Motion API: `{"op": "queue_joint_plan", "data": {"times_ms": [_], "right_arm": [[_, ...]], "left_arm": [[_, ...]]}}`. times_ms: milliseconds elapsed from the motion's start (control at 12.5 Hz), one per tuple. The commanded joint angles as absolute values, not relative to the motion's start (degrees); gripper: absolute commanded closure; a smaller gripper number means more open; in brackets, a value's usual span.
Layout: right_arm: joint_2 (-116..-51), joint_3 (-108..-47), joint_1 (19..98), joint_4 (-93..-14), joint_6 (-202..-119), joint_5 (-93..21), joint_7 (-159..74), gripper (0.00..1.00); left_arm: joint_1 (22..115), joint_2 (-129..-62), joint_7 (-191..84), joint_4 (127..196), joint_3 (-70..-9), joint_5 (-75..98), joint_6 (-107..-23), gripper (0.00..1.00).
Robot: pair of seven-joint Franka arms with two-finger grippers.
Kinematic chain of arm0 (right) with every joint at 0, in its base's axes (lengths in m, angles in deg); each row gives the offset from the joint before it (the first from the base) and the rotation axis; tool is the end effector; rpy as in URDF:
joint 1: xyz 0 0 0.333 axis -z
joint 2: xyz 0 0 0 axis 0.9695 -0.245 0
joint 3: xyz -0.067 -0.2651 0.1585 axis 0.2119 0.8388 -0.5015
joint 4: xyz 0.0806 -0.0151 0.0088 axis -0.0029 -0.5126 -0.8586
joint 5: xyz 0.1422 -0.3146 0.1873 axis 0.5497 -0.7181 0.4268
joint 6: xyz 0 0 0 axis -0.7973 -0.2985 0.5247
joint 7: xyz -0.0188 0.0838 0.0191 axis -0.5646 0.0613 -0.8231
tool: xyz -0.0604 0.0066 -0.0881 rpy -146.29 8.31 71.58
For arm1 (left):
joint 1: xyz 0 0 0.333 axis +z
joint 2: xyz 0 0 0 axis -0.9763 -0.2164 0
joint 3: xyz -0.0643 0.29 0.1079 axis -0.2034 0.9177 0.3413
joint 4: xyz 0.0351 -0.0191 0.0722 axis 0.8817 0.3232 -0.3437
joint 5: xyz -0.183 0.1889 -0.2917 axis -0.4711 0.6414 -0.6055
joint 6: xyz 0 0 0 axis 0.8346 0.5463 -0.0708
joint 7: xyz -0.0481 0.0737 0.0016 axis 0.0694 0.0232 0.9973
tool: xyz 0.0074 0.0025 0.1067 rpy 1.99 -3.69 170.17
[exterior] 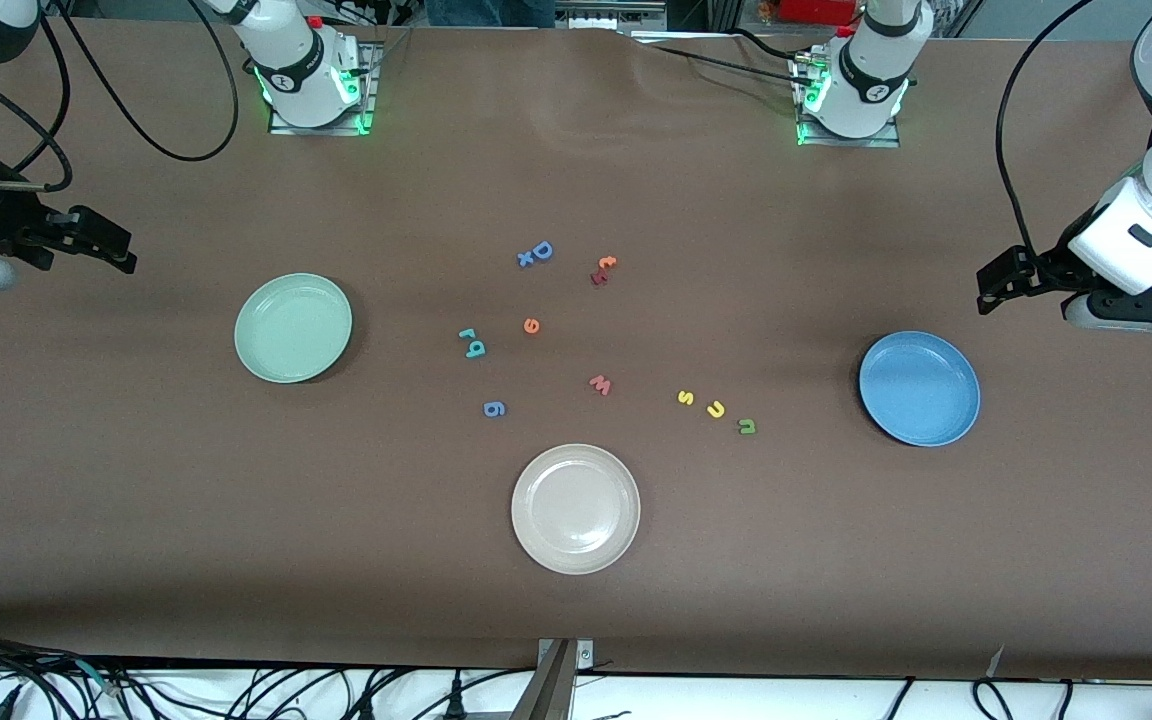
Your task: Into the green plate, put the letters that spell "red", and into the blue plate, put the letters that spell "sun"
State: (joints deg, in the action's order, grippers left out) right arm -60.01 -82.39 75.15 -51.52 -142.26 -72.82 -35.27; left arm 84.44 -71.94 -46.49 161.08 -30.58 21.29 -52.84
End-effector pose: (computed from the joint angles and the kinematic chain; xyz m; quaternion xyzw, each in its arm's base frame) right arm 0.5623 0.0011 0.5754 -0.9999 0.0164 0.0006 0.0001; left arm 0.5786 -0.0199 0.5481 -0.9993 0.0256 -0.0255 0.0038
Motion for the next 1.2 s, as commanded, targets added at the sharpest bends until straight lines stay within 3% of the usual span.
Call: {"op": "queue_joint_plan", "data": {"times_ms": [0,1117], "right_arm": [[-59.7,-82.5,75.5,-50.9,-141.1,-73.6,-35.3,0.00],[-61.9,-83.0,72.5,-52.1,-137.9,-73.7,-34.2,0.00]], "left_arm": [[84.4,-72.4,-46.8,159.7,-30.7,20.5,-51.8,0.00],[84.4,-72.3,-46.5,159.7,-30.7,20.0,-51.8,0.00]]}}
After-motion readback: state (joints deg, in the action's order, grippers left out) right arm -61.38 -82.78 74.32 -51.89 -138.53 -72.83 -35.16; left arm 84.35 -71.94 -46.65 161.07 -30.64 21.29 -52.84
